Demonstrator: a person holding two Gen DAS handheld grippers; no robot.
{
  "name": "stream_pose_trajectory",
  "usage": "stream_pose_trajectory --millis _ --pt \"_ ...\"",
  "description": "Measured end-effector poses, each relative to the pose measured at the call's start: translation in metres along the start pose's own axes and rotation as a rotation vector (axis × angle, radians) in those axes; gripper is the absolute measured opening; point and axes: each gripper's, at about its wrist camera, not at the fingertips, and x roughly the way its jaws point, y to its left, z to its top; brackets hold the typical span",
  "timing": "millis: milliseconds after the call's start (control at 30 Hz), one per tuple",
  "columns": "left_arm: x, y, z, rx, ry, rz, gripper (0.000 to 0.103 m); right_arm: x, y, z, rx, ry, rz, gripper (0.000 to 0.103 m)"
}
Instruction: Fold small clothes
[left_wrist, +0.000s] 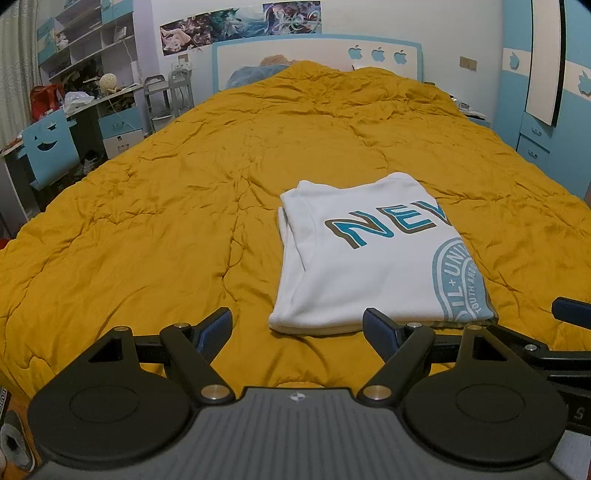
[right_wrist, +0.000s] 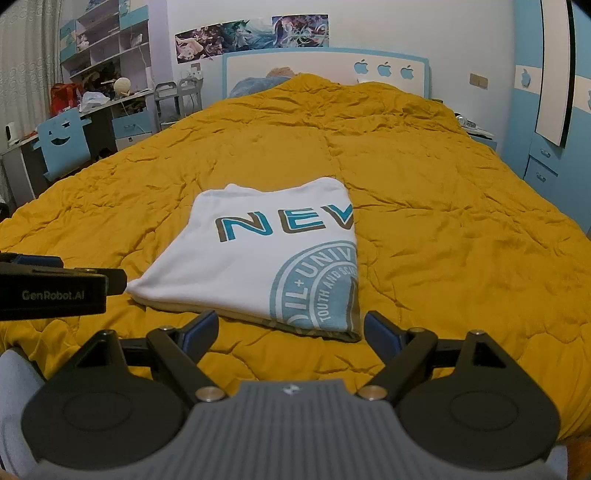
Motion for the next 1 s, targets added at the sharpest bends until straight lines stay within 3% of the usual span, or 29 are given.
stream_pose_trajectory --millis 1000 --pt "0.0004 0.0022 -0.0007 0.0 0.004 0.001 0.094 -0.0011 0.0017 0.0001 -0.005 -0.006 -0.005 0.082"
